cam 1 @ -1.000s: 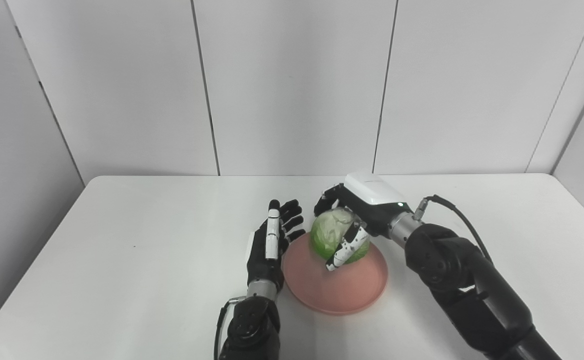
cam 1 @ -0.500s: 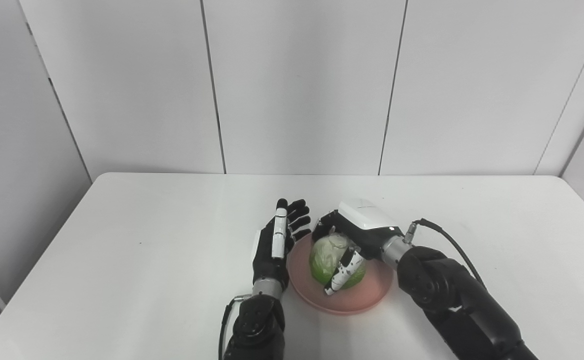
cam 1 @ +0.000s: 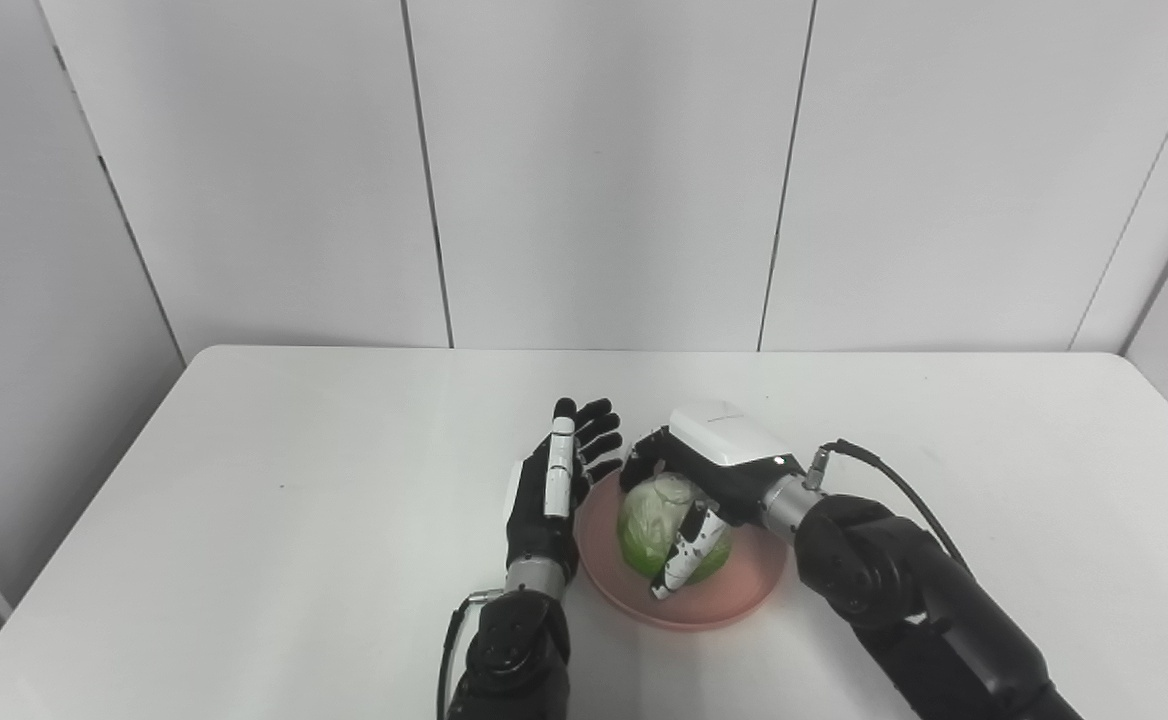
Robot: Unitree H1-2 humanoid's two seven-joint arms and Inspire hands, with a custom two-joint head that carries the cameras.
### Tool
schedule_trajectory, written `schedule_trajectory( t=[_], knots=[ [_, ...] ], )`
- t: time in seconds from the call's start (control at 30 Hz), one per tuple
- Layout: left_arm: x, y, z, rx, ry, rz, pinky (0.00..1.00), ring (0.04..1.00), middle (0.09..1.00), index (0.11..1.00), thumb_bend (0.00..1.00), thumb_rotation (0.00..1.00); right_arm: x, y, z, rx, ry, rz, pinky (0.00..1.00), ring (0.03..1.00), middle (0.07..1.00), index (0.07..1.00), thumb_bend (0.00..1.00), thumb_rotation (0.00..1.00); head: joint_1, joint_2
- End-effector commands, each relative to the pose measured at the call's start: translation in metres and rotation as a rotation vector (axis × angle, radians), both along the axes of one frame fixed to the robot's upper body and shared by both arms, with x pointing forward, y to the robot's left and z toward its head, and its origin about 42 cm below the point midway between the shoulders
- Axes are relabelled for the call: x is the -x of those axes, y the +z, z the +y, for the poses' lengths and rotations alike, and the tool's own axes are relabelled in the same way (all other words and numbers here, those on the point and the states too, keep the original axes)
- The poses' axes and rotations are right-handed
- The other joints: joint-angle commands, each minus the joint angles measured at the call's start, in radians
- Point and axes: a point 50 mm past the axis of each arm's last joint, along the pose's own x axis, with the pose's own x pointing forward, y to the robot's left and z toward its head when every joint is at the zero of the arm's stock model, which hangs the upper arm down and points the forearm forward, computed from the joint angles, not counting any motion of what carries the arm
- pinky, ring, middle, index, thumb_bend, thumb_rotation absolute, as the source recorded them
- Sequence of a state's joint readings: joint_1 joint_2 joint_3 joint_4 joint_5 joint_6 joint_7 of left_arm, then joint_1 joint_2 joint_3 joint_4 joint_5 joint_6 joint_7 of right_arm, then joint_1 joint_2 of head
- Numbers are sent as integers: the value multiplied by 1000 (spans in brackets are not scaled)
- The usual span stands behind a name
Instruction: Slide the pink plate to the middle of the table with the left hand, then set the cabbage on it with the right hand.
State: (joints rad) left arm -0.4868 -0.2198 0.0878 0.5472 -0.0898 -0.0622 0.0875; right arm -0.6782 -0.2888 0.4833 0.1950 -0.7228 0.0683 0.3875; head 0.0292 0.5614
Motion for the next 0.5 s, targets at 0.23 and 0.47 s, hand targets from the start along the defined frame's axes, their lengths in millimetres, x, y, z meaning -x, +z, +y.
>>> schedule_trajectory(
  t=[0.23, 0.47],
  knots=[
    [21, -36, 7, -2, 11, 178, 694, 782, 793, 725, 607, 999, -4, 37, -12, -49, -7, -75, 697, 869, 958, 858, 1000, 604, -6, 5],
    [20, -32, 13, -53, 58, 118, 843, 861, 846, 786, 588, 994, 0, 29, -29, -188, -51, -180, 891, 942, 979, 900, 891, 977, -4, 6]
  ],
)
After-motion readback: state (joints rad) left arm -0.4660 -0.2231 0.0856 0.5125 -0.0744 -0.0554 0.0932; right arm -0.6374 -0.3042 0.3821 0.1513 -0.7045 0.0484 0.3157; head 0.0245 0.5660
